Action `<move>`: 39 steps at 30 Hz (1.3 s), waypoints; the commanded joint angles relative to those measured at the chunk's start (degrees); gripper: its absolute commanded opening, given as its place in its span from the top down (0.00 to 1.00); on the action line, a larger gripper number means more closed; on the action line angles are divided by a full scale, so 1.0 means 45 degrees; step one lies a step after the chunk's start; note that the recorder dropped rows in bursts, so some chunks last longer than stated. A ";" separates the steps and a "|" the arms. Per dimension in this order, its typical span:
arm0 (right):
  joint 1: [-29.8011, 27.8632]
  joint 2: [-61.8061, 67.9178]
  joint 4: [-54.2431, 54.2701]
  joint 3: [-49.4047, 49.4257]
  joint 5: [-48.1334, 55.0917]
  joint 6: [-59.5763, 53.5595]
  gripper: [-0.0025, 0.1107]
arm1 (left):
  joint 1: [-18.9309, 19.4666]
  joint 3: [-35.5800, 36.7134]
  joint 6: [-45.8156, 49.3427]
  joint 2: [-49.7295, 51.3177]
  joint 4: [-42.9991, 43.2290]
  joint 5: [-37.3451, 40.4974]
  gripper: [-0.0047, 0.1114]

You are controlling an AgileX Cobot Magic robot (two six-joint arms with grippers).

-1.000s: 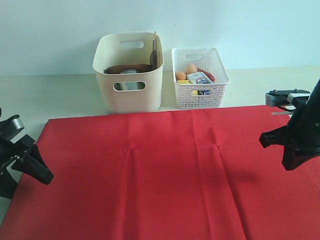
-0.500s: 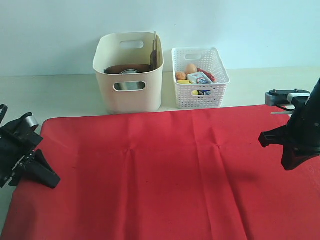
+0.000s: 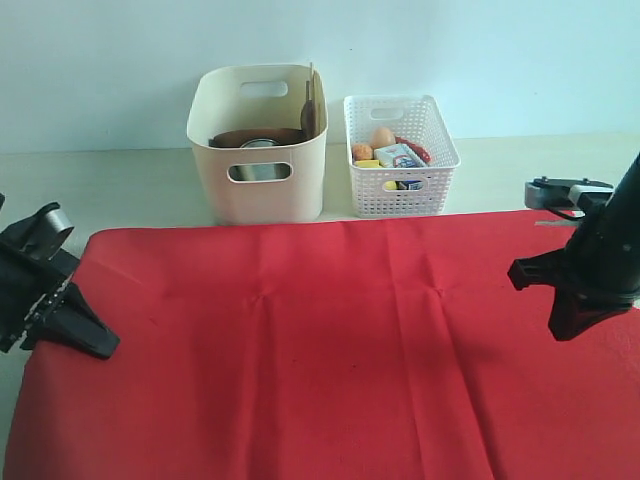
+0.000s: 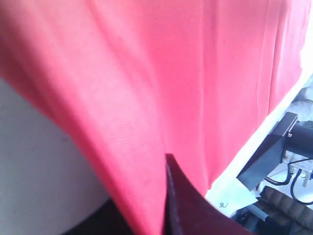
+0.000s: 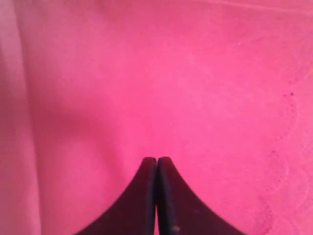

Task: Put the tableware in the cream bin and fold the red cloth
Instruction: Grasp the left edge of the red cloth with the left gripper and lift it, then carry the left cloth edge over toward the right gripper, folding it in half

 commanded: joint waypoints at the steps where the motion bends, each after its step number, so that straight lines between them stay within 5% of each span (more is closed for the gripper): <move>1: -0.0059 0.0015 0.0610 -0.0076 0.0121 -0.0695 0.98 | 0.0269 0.0229 -0.0969 -0.0803 0.0784 0.0052 0.96; 10: 0.0055 0.0015 0.1478 -0.0076 0.0341 -0.1014 0.98 | 0.1639 0.1124 -0.1679 -0.2362 0.0827 0.0052 0.96; 19: 0.0055 -0.0082 0.3014 -0.0103 0.0540 -0.2395 0.98 | 0.1981 0.1412 -0.3245 -0.4392 0.1110 0.0052 0.96; 26: 0.0055 -0.0082 0.3018 -0.0103 0.0391 -0.2395 0.98 | 0.0759 0.0693 -0.3971 -0.5377 0.0956 0.0052 0.96; 39: 0.0055 0.0225 0.1654 -0.0103 0.0070 -0.1356 0.98 | -0.3356 -0.1429 -0.4258 -0.5459 0.0076 0.0052 0.96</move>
